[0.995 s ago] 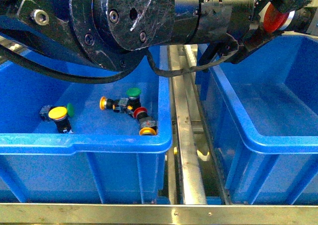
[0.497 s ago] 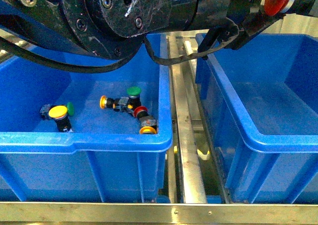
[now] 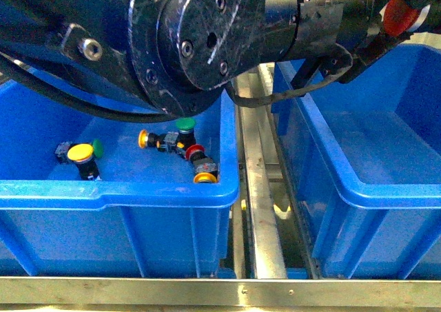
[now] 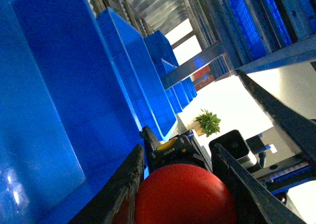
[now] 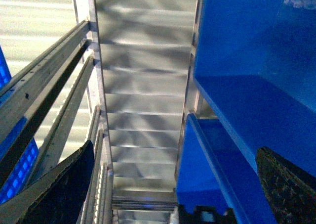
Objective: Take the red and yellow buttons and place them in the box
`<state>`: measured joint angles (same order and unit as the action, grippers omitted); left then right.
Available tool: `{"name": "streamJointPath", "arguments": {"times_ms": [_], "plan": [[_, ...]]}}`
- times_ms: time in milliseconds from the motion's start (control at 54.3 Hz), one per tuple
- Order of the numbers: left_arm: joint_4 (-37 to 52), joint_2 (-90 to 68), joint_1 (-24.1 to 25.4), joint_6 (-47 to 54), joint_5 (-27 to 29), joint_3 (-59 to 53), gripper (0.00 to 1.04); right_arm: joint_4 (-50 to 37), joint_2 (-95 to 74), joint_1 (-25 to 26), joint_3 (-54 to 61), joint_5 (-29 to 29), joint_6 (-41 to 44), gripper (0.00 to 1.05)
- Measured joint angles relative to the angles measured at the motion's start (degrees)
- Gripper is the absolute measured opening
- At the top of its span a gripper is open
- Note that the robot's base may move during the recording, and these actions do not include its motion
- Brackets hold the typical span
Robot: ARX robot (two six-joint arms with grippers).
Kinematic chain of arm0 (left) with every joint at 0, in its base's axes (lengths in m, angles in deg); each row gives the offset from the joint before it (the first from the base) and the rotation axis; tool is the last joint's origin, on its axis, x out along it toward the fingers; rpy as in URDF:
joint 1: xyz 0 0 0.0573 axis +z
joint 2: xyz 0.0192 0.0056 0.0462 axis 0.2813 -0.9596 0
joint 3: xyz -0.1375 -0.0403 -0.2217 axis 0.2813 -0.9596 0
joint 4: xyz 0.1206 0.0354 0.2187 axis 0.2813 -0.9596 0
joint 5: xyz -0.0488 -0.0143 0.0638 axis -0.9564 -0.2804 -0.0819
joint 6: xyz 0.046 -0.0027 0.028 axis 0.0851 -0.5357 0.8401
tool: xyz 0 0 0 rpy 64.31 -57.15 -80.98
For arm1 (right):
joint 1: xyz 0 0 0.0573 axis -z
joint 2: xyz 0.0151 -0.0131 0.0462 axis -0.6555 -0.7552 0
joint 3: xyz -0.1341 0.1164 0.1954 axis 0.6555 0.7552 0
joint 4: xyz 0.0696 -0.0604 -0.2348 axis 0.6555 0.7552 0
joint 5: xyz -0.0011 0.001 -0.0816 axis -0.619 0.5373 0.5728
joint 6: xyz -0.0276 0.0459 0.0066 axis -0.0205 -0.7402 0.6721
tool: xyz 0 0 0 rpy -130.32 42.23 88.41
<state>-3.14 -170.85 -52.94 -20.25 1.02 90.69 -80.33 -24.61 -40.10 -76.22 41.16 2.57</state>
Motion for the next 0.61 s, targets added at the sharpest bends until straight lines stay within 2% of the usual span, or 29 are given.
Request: {"name": "streamJointPath", "arguments": {"times_ms": [608], "plan": [[1.79,-2.8,-2.62,-2.6,1.53,4.26,0.33,1.88,2.16,-0.66,-0.76,-0.07,-1.09,0.98]]}}
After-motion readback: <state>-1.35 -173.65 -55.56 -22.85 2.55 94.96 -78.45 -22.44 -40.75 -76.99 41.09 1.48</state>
